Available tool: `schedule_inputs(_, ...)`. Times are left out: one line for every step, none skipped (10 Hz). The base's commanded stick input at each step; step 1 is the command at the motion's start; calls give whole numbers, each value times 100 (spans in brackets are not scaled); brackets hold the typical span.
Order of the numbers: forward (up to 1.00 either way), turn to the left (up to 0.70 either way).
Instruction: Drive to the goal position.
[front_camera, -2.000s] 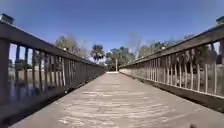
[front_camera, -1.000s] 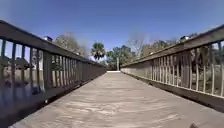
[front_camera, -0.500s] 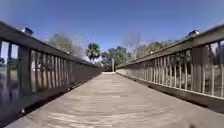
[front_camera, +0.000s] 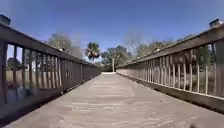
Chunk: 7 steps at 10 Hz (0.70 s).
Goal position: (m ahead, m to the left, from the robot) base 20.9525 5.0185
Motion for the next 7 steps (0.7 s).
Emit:
schedule_inputs(85,0)
schedule_inputs(85,0)
schedule_inputs(85,0)
schedule_inputs(85,0)
schedule_inputs(85,0)
schedule_inputs(85,0)
schedule_inputs(85,0)
